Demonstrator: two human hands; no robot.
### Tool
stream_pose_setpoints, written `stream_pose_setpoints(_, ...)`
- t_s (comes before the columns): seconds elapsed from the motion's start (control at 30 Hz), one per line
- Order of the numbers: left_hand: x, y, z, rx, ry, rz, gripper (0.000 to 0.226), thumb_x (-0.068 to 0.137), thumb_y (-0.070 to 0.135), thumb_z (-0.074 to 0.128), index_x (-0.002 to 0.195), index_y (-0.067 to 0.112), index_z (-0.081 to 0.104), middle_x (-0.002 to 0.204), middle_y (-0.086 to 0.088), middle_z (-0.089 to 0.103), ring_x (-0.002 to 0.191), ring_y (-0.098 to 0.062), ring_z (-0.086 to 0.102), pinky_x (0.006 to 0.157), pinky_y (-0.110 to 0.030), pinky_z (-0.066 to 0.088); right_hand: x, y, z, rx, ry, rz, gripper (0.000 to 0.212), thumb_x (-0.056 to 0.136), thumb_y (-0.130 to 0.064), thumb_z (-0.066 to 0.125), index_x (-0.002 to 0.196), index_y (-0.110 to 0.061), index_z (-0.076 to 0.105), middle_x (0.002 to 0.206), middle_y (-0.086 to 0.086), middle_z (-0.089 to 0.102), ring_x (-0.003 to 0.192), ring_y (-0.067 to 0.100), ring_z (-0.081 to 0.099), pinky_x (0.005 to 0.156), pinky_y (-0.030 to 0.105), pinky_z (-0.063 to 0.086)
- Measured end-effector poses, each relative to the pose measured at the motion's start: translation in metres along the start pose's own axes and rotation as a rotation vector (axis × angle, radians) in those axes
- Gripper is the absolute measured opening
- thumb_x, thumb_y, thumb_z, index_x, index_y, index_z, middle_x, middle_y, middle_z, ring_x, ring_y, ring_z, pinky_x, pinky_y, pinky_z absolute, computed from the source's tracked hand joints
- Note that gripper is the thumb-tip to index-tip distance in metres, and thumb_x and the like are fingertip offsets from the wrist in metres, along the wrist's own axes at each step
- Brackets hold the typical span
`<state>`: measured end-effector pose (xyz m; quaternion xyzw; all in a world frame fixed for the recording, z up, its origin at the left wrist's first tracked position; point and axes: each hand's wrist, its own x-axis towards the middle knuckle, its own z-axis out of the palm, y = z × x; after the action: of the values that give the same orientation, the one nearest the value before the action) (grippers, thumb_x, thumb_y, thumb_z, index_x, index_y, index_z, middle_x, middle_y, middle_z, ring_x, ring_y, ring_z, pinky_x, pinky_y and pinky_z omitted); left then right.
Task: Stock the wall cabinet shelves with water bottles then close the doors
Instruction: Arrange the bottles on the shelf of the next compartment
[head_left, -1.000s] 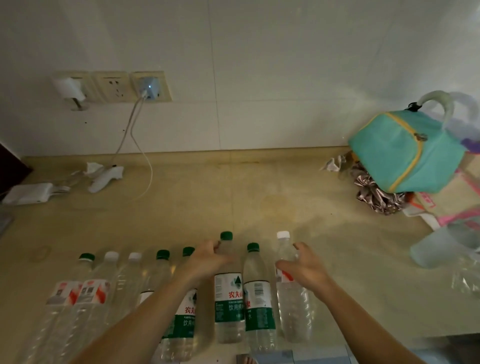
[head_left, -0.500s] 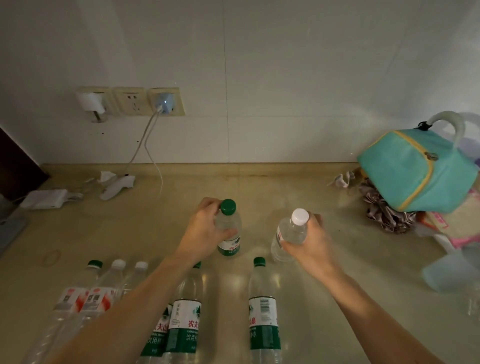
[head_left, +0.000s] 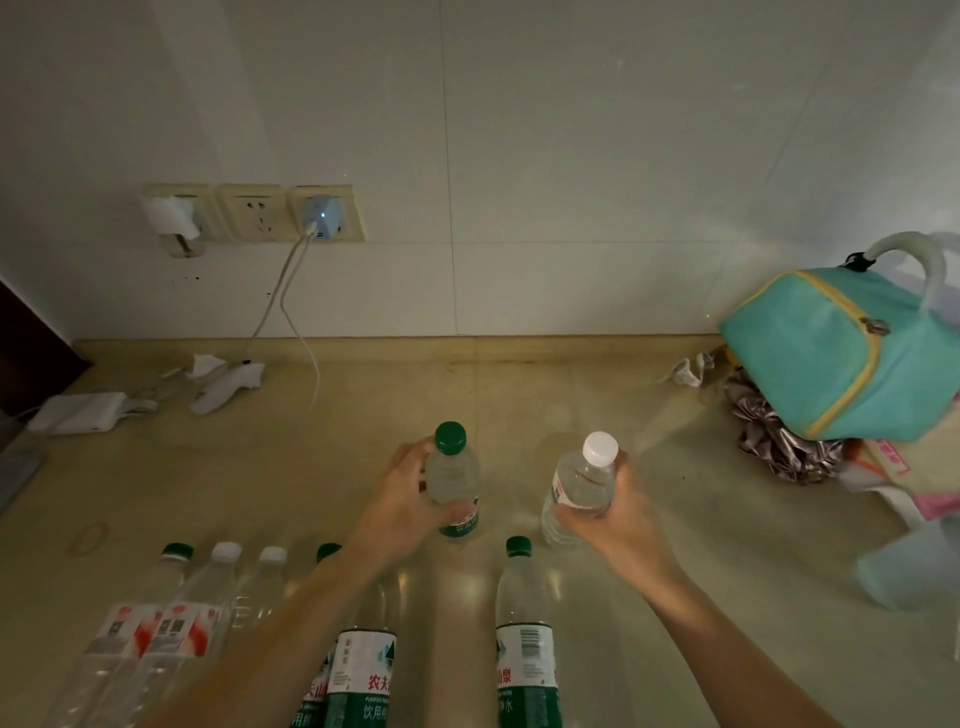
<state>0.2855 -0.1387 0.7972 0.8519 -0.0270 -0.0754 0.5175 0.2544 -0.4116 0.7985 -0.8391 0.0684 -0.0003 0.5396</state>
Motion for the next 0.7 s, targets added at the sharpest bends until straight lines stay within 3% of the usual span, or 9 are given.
stream_pose_setpoints(0.13, -0.004, -0.013, 0.018, -0.129, 0.03, -0.119, 0.072, 0.069, 0.029, 0.093, 0.125, 0.033, 0.048, 0.123, 0.009, 0.061, 0.114, -0.009, 0.061, 0.094, -0.029, 0.053, 0.001, 0.023, 0.007, 0.138, -0.021, 0.082, 0.078, 0.071, -0.011, 0.091, 0.128, -0.028, 0.041, 0.116, -0.01, 0.064, 0.099, -0.002, 0.067, 0.075, 0.013, 0.053)
stream_pose_setpoints(0.2, -0.004, -0.014, 0.025, -0.173, 0.051, -0.147, 0.067, 0.07, 0.025, 0.092, 0.119, 0.036, 0.047, 0.117, 0.008, 0.062, 0.108, -0.009, 0.063, 0.081, -0.018, 0.054, 0.002, 0.034, 0.013, 0.15, -0.037, 0.098, 0.073, 0.071, -0.007, 0.091, 0.12, -0.036, 0.045, 0.113, -0.012, 0.064, 0.097, -0.011, 0.065, 0.072, 0.007, 0.051)
stream_pose_setpoints(0.3, -0.004, -0.017, 0.032, -0.216, 0.079, -0.169, 0.068, 0.071, 0.02, 0.092, 0.122, 0.032, 0.048, 0.114, 0.008, 0.065, 0.104, -0.008, 0.065, 0.069, -0.009, 0.051, 0.002, 0.044, 0.019, 0.179, -0.036, 0.119, 0.075, 0.07, -0.007, 0.091, 0.126, -0.032, 0.048, 0.117, -0.009, 0.066, 0.099, -0.007, 0.066, 0.075, 0.012, 0.054)
stream_pose_setpoints(0.43, -0.006, -0.018, 0.029, -0.234, 0.08, -0.155, 0.065, 0.07, 0.02, 0.092, 0.121, 0.032, 0.054, 0.111, 0.011, 0.068, 0.101, -0.002, 0.066, 0.073, -0.01, 0.051, 0.001, 0.047, 0.022, 0.212, 0.028, 0.1, 0.071, 0.07, -0.006, 0.091, 0.129, -0.023, 0.054, 0.113, -0.005, 0.071, 0.103, 0.008, 0.07, 0.088, 0.028, 0.059)
stream_pose_setpoints(0.53, -0.007, -0.011, 0.018, -0.243, 0.043, -0.121, 0.061, 0.07, 0.022, 0.092, 0.116, 0.037, 0.056, 0.112, 0.014, 0.069, 0.104, -0.002, 0.065, 0.078, -0.013, 0.05, -0.008, 0.028, 0.02, 0.241, 0.071, 0.068, 0.067, 0.074, -0.014, 0.089, 0.131, -0.028, 0.054, 0.116, -0.007, 0.072, 0.106, 0.011, 0.07, 0.093, 0.042, 0.058)
stream_pose_setpoints(0.63, -0.006, 0.015, 0.002, -0.246, 0.024, -0.05, 0.06, 0.067, 0.025, 0.093, 0.113, 0.04, 0.057, 0.108, 0.017, 0.07, 0.099, 0.006, 0.065, 0.074, -0.009, 0.049, -0.018, -0.007, 0.008, 0.285, 0.141, -0.002, 0.065, 0.076, -0.022, 0.089, 0.13, -0.032, 0.055, 0.119, -0.01, 0.072, 0.109, 0.01, 0.07, 0.089, 0.034, 0.056)
stream_pose_setpoints(0.7, -0.004, 0.043, -0.012, -0.282, 0.043, 0.026, 0.061, 0.064, 0.025, 0.094, 0.112, 0.038, 0.059, 0.108, 0.015, 0.072, 0.099, 0.002, 0.067, 0.074, -0.01, 0.051, -0.026, -0.041, -0.002, 0.292, 0.174, -0.061, 0.063, 0.077, -0.024, 0.089, 0.13, -0.034, 0.056, 0.119, -0.013, 0.072, 0.109, 0.007, 0.069, 0.088, 0.027, 0.054)
